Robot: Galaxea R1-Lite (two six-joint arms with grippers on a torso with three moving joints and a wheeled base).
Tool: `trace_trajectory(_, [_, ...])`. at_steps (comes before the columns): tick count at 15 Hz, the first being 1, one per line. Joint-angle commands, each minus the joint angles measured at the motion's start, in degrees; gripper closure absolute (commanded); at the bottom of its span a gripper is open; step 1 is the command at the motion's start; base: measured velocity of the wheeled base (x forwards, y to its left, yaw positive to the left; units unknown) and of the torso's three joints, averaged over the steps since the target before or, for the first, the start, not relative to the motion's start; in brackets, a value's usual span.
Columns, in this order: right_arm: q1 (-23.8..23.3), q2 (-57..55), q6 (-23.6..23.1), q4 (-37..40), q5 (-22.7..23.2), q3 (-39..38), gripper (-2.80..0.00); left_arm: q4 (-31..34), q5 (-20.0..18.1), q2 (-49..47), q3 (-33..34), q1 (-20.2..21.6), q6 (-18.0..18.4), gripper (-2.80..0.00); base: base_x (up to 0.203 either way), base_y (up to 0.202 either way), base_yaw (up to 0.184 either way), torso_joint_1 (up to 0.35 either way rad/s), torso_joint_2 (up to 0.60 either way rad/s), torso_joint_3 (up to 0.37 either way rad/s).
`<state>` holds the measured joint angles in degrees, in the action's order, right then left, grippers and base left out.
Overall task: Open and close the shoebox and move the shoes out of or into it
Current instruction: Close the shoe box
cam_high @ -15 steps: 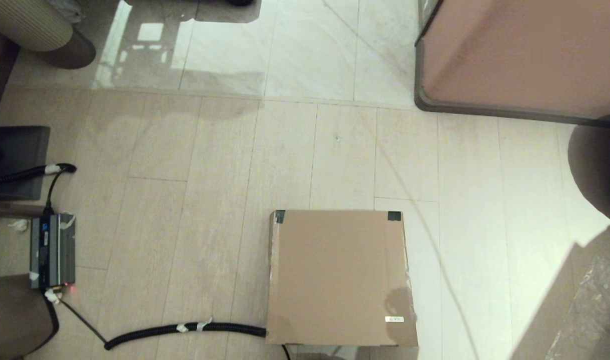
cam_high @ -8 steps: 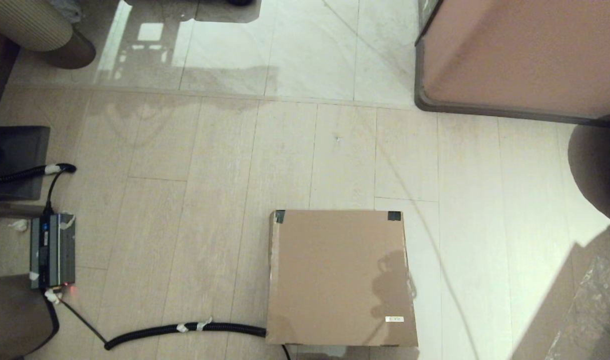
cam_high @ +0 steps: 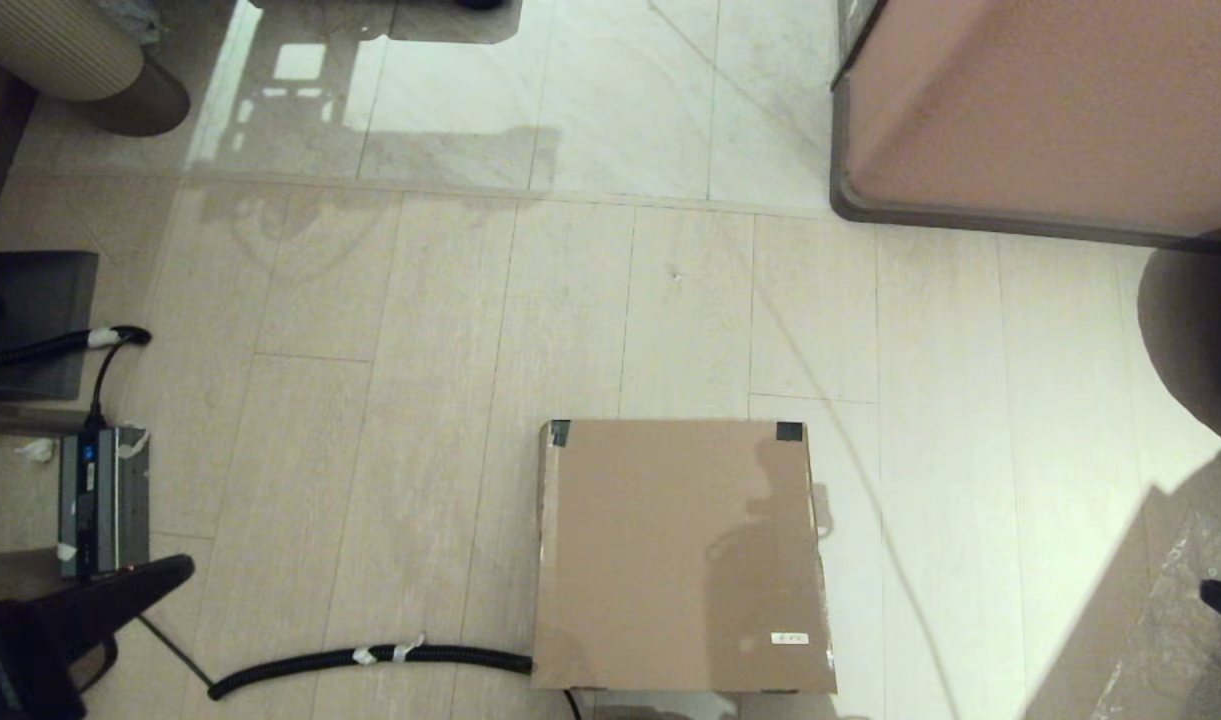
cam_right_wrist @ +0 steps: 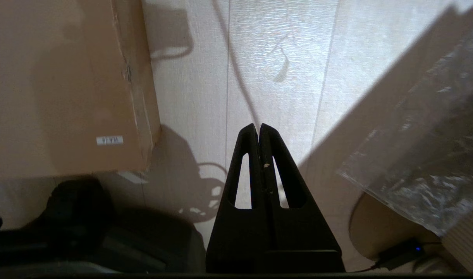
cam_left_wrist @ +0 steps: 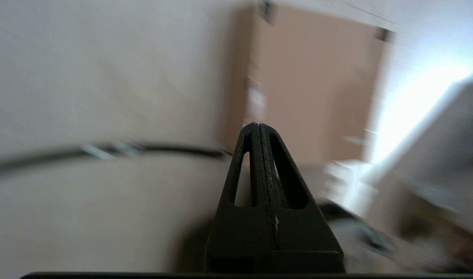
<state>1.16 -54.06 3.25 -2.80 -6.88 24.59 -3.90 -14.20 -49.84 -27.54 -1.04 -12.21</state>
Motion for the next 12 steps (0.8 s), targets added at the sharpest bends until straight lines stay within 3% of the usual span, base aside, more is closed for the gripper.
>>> trace_trajectory(1, [-0.02, -19.11, 0.69, -12.24, 0.62, 0.27, 0.0, -0.04, -3.79, -7.12, 0.36, -0.02, -3.68, 0.0, 0.0, 0.0, 0.0, 0.0, 0.0, 0.0])
trace_trajectory(4, [0.16, -31.94, 0.12, -30.44, 1.29, -1.1, 0.0, -1.12, -4.66, -12.66, 1.93, -0.02, -4.44, 0.0, 0.0, 0.0, 0.0, 0.0, 0.0, 0.0])
trace_trajectory(5, [0.25, -33.97, -0.79, -33.39, 1.95, -2.56, 0.0, -2.23, -4.77, -14.42, 2.81, -0.02, -4.47, 0.0, 0.0, 0.0, 0.0, 0.0, 0.0, 0.0])
trace_trajectory(8, [0.78, -38.1, 2.48, -36.17, 9.14, -3.26, 0.0, -10.88, -6.88, -22.04, 6.35, -0.13, -5.07, 0.0, 0.0, 0.0, 0.0, 0.0, 0.0, 0.0])
trace_trajectory(12, [1.69, -47.44, 8.08, -43.48, 11.4, -1.55, 0.0, -17.54, -10.67, -30.6, 9.43, -1.55, -5.62, 0.0, 0.0, 0.0, 0.0, 0.0, 0.0, 0.0])
